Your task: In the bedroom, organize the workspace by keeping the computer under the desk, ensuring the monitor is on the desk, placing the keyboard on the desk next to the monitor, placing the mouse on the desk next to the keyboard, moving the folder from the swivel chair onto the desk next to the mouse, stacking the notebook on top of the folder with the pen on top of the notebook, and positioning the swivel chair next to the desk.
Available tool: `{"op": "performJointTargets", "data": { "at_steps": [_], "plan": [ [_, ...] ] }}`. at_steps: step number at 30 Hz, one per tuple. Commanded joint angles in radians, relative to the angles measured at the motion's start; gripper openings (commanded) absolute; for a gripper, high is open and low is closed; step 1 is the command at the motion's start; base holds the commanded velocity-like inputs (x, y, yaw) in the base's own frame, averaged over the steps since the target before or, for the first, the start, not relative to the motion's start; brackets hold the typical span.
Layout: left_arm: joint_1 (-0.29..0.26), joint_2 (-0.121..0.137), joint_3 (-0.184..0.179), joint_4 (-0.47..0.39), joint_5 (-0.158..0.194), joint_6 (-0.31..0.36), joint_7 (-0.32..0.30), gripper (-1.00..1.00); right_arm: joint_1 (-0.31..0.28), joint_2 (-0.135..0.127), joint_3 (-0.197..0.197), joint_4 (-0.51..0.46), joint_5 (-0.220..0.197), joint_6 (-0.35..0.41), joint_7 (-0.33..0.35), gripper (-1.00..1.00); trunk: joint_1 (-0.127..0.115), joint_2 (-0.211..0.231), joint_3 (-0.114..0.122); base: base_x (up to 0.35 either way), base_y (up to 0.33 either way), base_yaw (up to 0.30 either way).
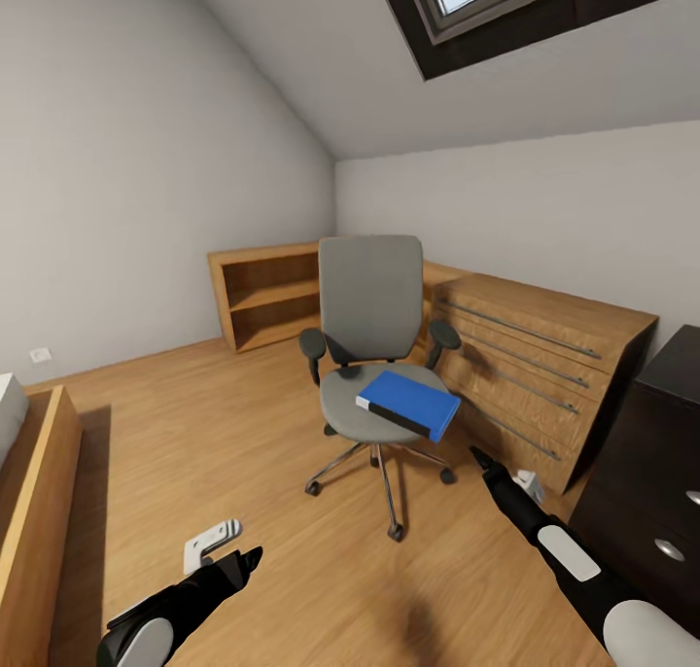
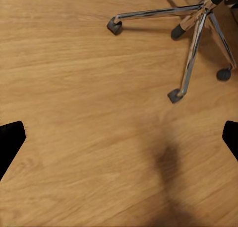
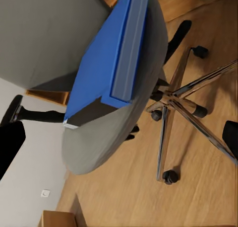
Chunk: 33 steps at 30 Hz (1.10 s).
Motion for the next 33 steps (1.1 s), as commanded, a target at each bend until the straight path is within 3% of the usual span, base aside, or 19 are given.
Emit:
{"op": "performJointTargets", "data": {
  "at_steps": [1,4,18,27,33],
  "plan": [
    [-0.001,0.001,-0.002,-0.001,0.01,0.0,0.01,1.0,-0.001,-0.001,0.005,0.0,-0.011,0.003,0.0,1.0,0.004,-0.008,-0.004,0.0,0.0,0.0],
    [-0.001,0.0,-0.002,-0.001,0.01,0.0,0.011,1.0,-0.001,-0.001,0.005,0.0,-0.011,0.003,-0.006,1.0,0.015,-0.029,-0.014,0.0,0.0,0.0],
    [-0.001,0.002,-0.002,-0.001,0.01,0.001,0.01,1.0,-0.001,-0.001,0.004,0.0,-0.011,0.003,-0.013,1.0,0.015,-0.029,-0.014,0.003,0.0,0.0],
    [-0.001,0.003,-0.002,0.0,0.011,0.0,0.01,1.0,-0.001,-0.001,0.004,0.001,-0.011,0.003,-0.019,1.0,0.015,-0.029,-0.014,0.144,0.0,0.0],
    [-0.001,0.003,-0.002,0.005,0.01,0.0,0.01,1.0,-0.001,0.0,0.004,0.0,-0.011,0.002,-0.062,1.0,0.015,-0.029,-0.014,0.18,0.0,0.0]
  ]
}}
